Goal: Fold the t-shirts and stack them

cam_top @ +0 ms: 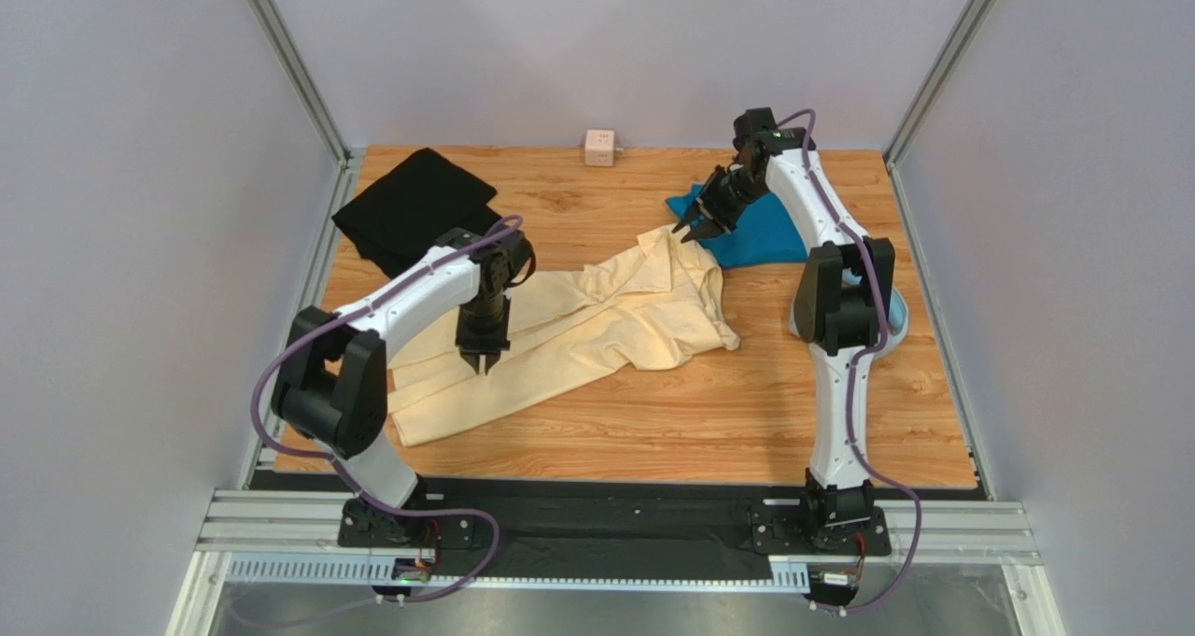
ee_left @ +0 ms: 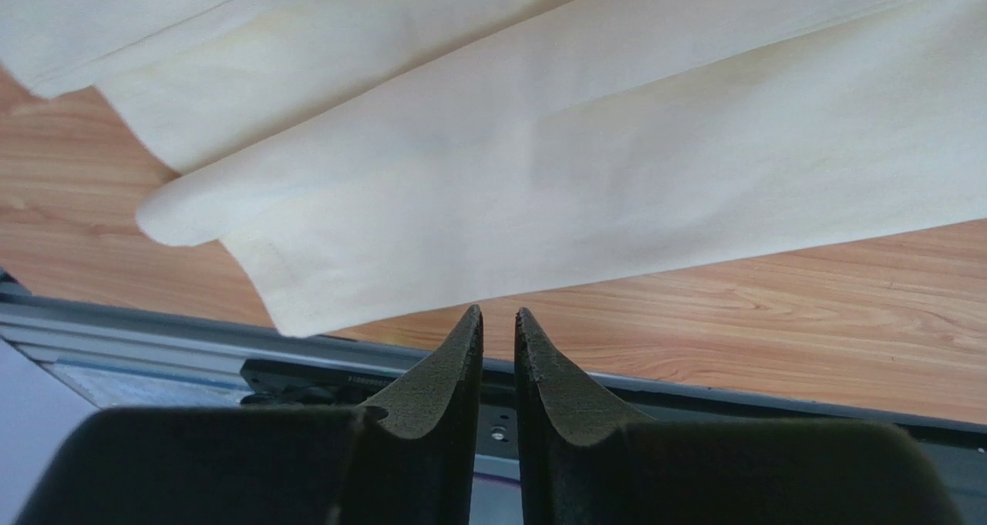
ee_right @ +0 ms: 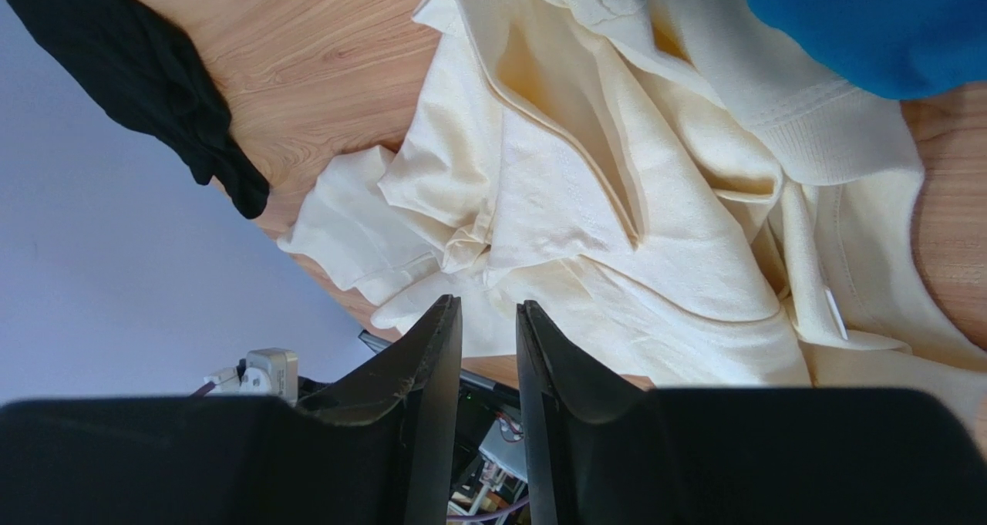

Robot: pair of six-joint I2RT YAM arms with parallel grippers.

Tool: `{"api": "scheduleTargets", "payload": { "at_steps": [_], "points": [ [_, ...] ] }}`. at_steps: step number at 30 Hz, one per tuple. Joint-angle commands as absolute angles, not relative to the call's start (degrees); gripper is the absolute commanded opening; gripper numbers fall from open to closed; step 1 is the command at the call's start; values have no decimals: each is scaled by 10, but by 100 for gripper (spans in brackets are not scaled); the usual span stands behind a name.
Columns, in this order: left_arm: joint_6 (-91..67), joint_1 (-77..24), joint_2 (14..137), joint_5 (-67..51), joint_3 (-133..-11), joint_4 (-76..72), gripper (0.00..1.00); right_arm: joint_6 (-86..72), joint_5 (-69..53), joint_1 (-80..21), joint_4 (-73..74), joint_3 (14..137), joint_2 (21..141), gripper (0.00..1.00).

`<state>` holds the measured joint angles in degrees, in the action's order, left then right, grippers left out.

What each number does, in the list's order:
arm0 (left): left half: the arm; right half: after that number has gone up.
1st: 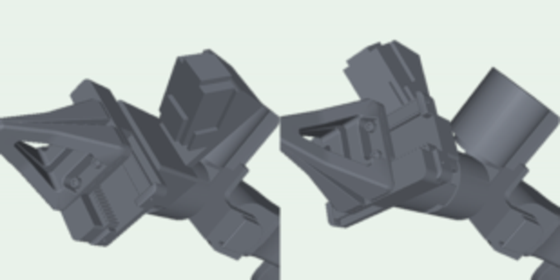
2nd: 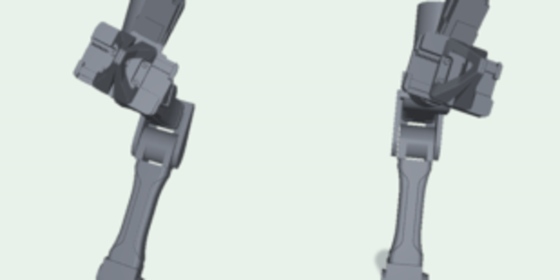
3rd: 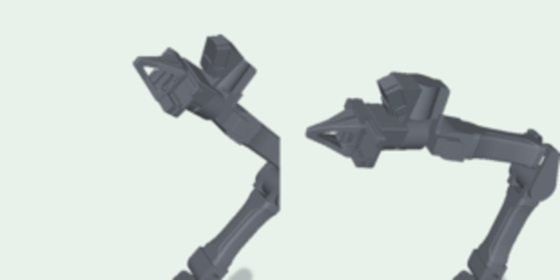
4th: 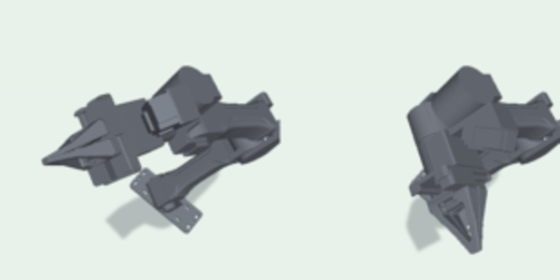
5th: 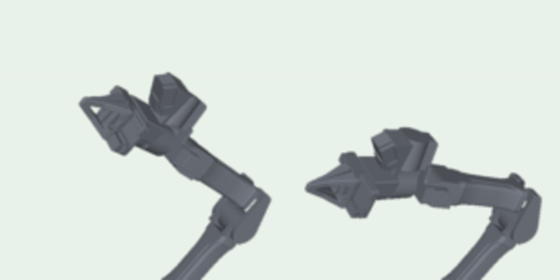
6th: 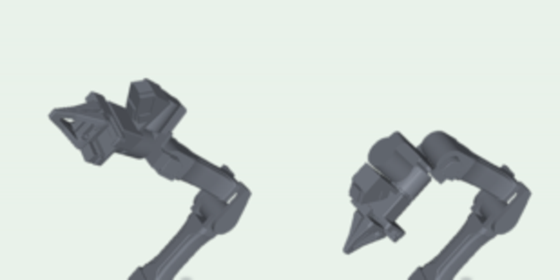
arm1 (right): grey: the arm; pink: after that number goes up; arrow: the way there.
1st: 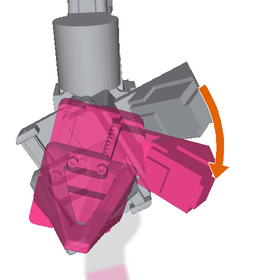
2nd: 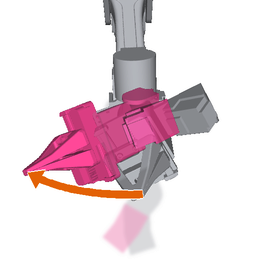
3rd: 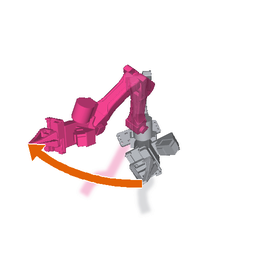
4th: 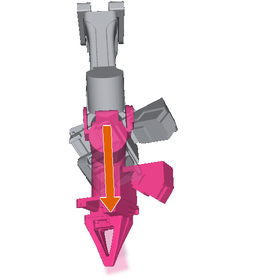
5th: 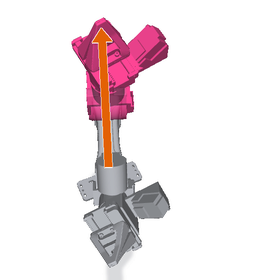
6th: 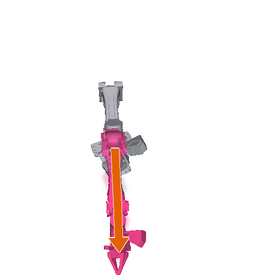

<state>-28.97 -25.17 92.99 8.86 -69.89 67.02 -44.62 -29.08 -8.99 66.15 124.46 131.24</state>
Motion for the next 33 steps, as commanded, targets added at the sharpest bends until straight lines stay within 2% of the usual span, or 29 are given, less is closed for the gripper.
{"api": "scheduleTargets", "payload": {
  "at_steps": [1,3,10,15,20,33],
  "points": [
    [-272,-265,966,56,-713,635,23,-411,-278,-94,688,1287,1297,29],
    [-272,-265,981,54,-715,629,22,-383,-255,-94,701,1274,1260,30],
    [-264,-272,1012,54,-721,628,22,-317,-200,-98,708,1051,1124,32],
    [-258,-285,1032,51,-723,623,22,-287,-162,-103,711,948,1083,33],
    [-256,-294,1049,53,-719,615,21,-256,-130,-104,734,911,1066,37],
    [-257,-301,1053,60,-694,604,21,-239,-96,-120,737,881,1120,39]
  ]
}}
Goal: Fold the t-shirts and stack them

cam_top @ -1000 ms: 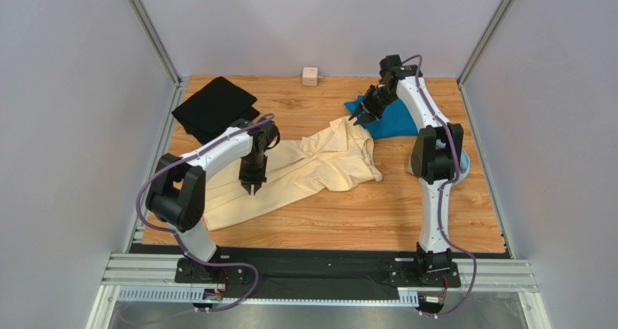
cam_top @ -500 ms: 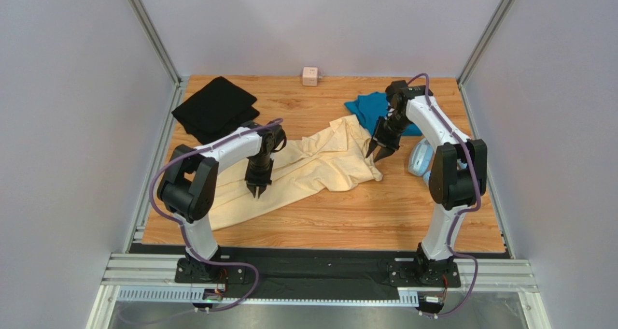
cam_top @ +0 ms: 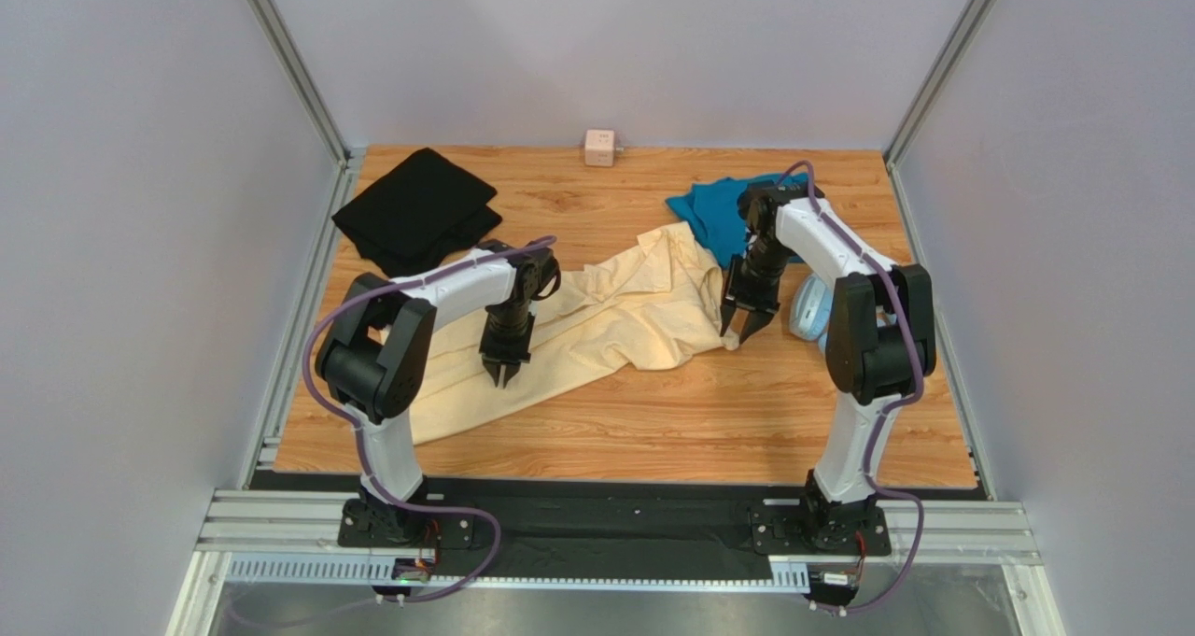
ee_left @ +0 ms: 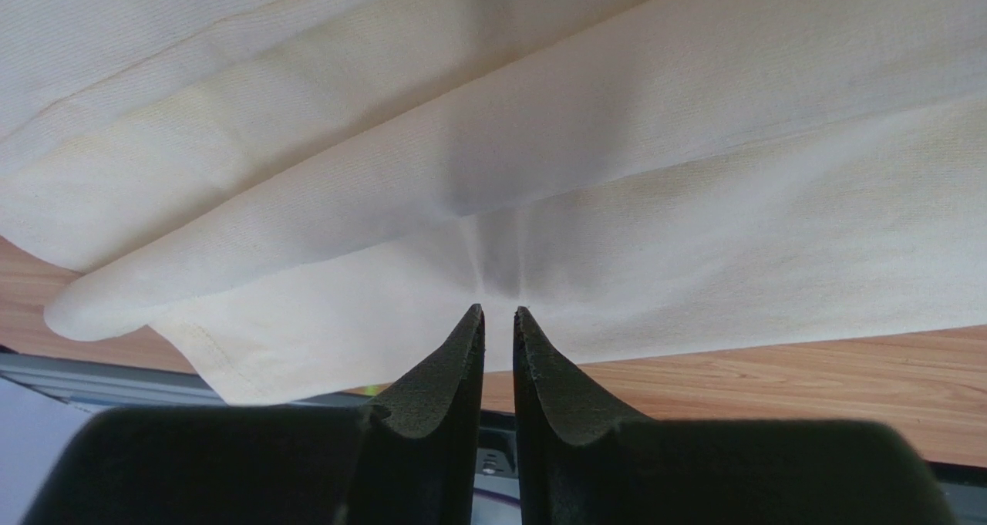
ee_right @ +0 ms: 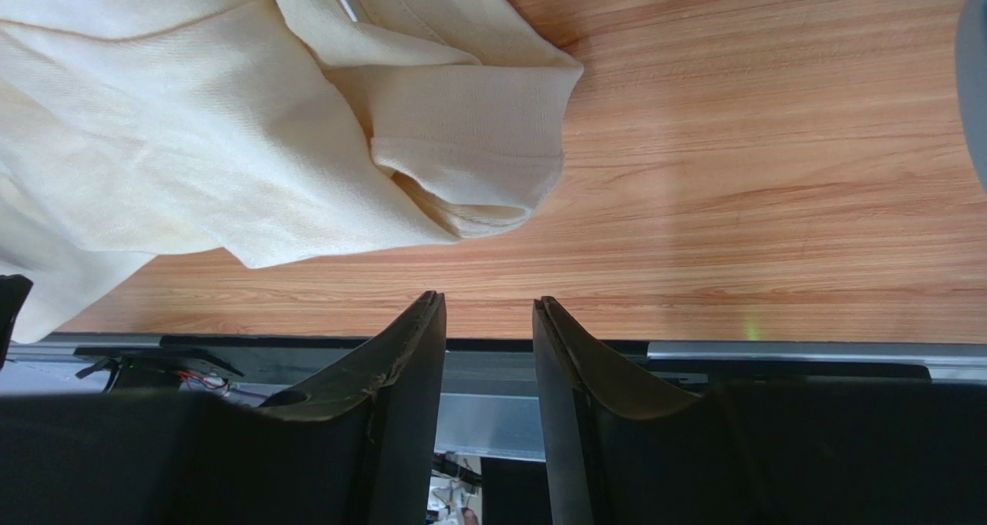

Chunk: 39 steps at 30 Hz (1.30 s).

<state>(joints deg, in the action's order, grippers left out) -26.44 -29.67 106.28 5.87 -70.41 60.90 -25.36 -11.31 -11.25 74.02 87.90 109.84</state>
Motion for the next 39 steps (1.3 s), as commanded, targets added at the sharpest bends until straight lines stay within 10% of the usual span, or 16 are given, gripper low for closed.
{"api": "scheduleTargets", "payload": {
  "at_steps": [1,12,19,39],
  "points": [
    [-257,-301,1051,59,-691,600,21,-237,-96,-122,734,881,1132,39],
    [-258,-303,1066,91,-685,603,19,-237,-29,-164,726,969,1246,19],
    [-271,-304,1075,69,-655,583,0,-241,-12,-170,729,973,1265,0],
    [-356,-304,974,4,-503,581,0,-195,-20,-166,768,1119,1325,0]
  ]
}}
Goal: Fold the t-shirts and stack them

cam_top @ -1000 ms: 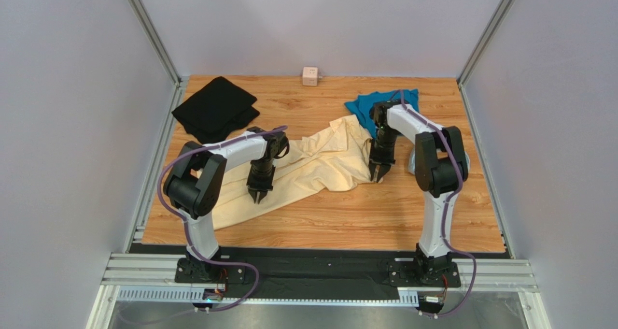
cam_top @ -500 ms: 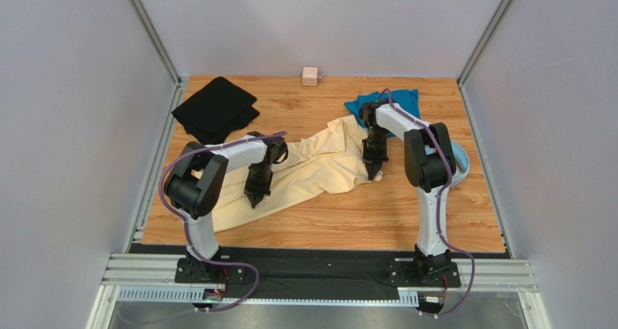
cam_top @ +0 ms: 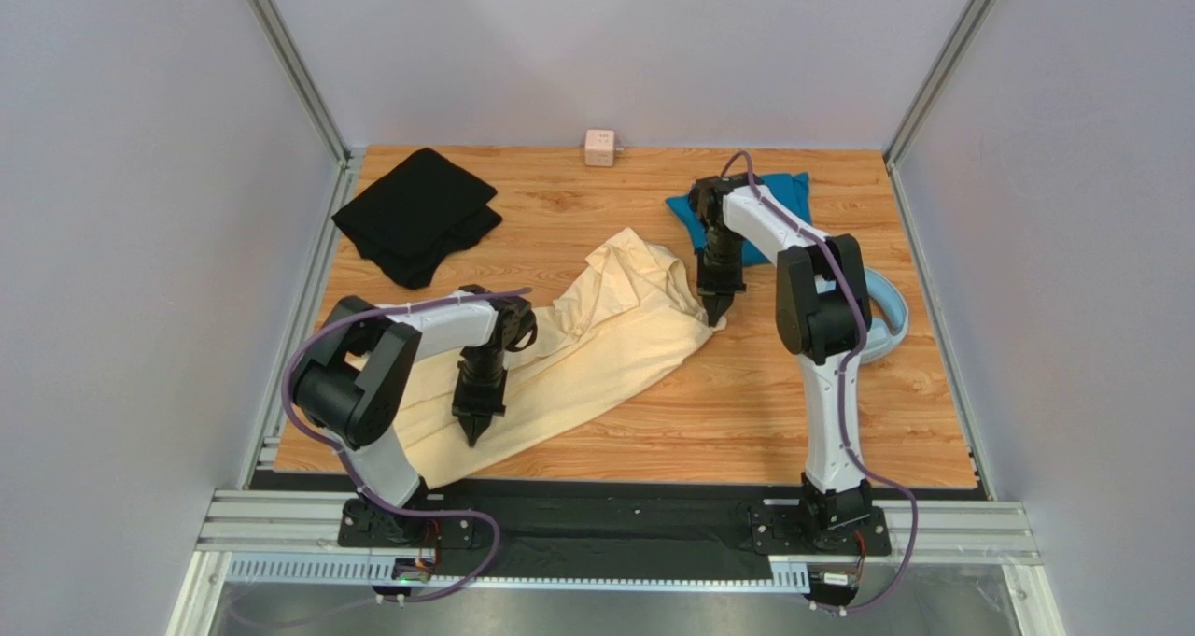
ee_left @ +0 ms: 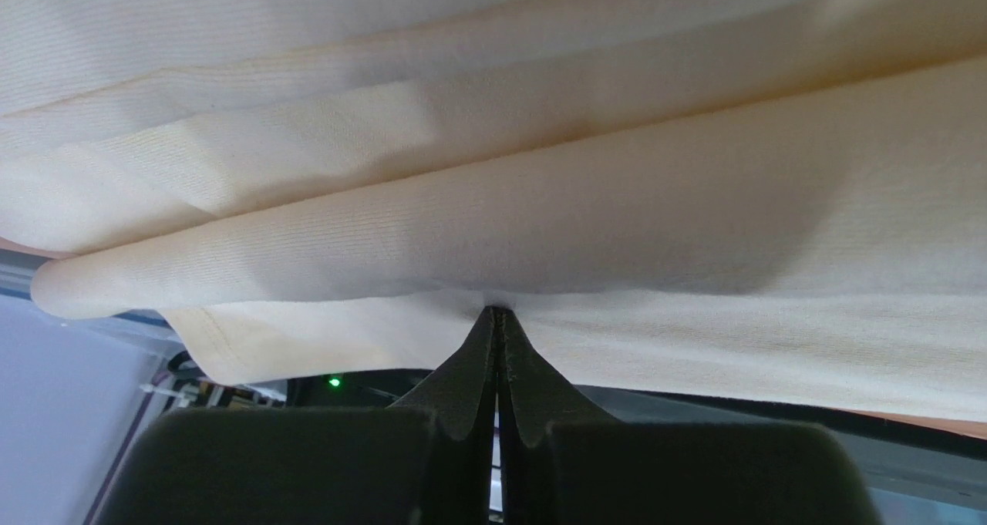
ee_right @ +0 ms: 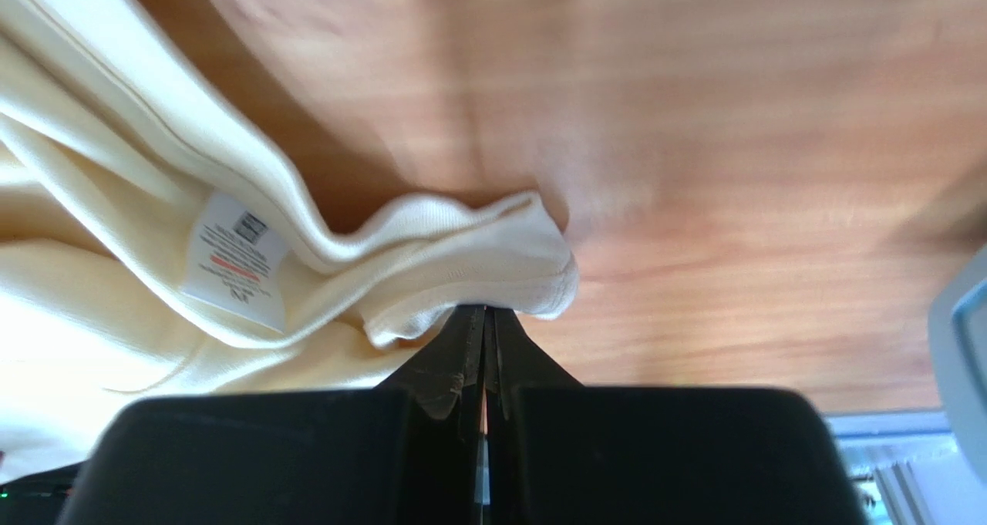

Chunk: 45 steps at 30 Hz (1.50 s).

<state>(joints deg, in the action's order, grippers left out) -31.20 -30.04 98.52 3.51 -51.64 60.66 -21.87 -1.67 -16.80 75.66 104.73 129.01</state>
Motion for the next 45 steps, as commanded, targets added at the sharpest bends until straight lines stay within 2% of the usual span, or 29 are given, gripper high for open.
{"api": "scheduleTargets", "payload": {
  "at_steps": [1,10,15,20,25,30,33,36,45],
  "points": [
    [-364,-304,970,5,-500,584,0,-196,-25,-166,771,1131,1332,0],
    [-411,-305,946,7,-477,628,0,-232,-28,-169,795,1273,1399,0],
    [-417,-305,930,15,-488,644,0,-243,-1,-165,772,1245,1338,0],
    [-396,-305,934,26,-544,664,0,-246,-58,-164,710,1187,1271,5],
    [-366,-305,954,19,-634,672,8,-247,-98,-167,711,1194,1285,6],
    [-346,-307,993,4,-681,650,9,-249,-113,-184,699,1200,1301,8],
    [-338,-310,1029,-7,-700,639,8,-252,-113,-192,700,1208,1328,7],
    [-330,-315,1060,-10,-720,631,0,-251,-111,-200,696,1208,1353,4],
    [-323,-326,1110,-19,-723,616,0,-243,-61,-214,729,1220,1415,0]
  ]
}}
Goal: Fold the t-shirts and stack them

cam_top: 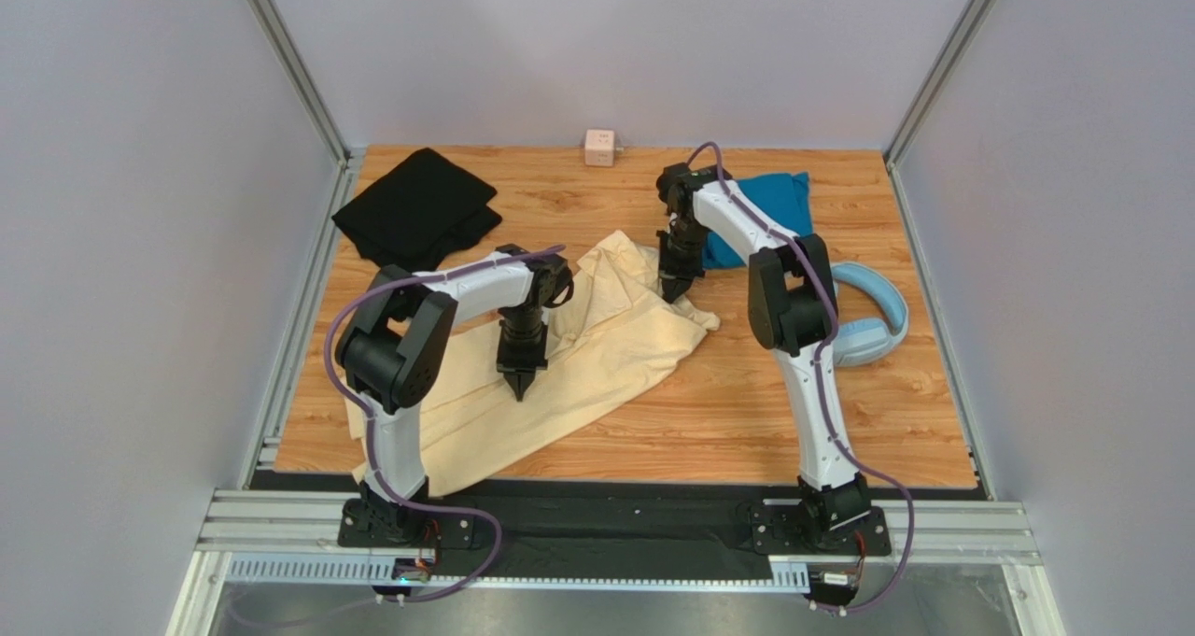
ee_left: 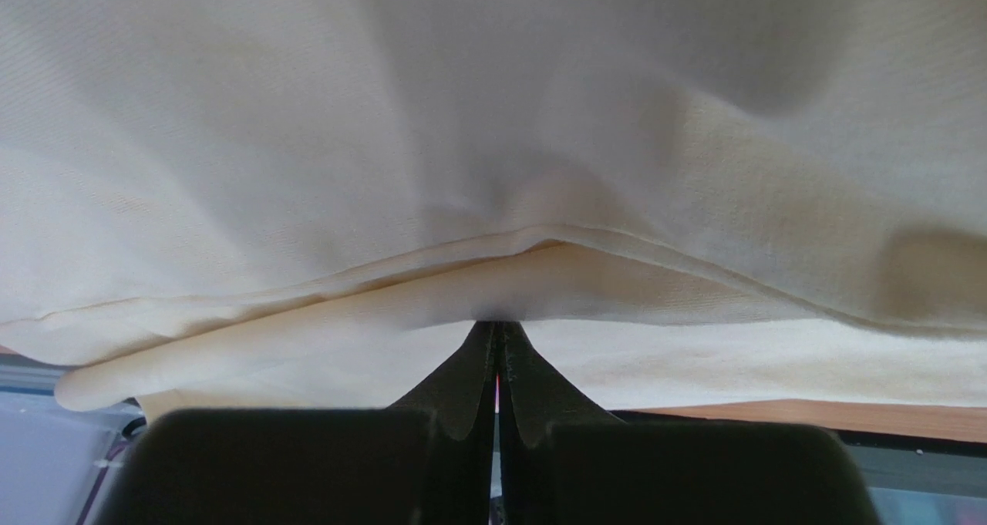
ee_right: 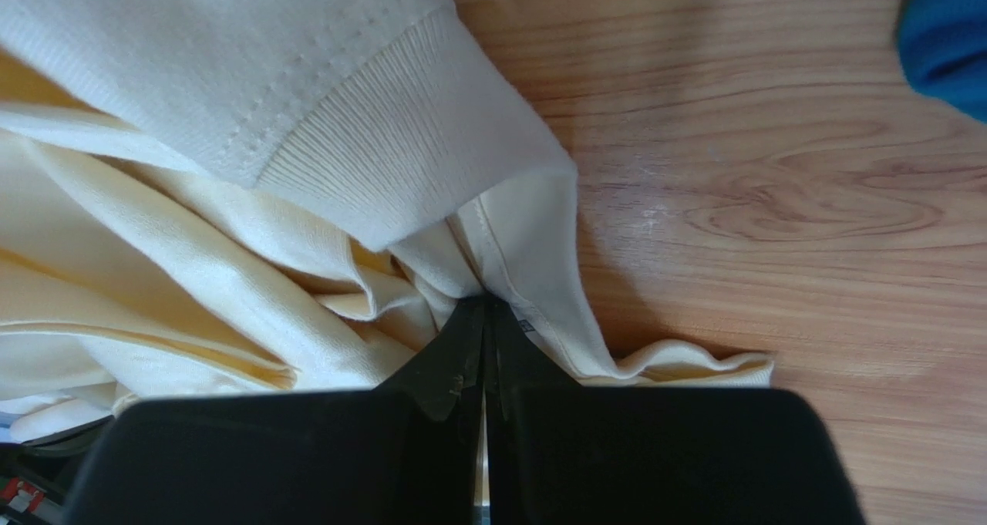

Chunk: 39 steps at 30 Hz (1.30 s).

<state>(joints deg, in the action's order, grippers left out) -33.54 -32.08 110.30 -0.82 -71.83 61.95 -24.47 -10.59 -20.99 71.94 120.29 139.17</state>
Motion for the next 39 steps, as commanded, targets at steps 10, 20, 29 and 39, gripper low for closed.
{"api": "scheduleTargets", "payload": {
  "at_steps": [10,20,29,39],
  "points": [
    [-352,-323,1053,-4,-629,601,0,-244,-1,-195,754,1281,1431,0],
    [-348,-263,1020,-1,-561,591,0,-243,-3,-178,764,1313,1439,0],
    [-327,-252,1052,11,-614,593,0,-222,-51,-174,742,1304,1384,7],
    [-302,-252,1092,8,-715,591,6,-231,-167,-170,677,1258,1257,19]
  ]
}}
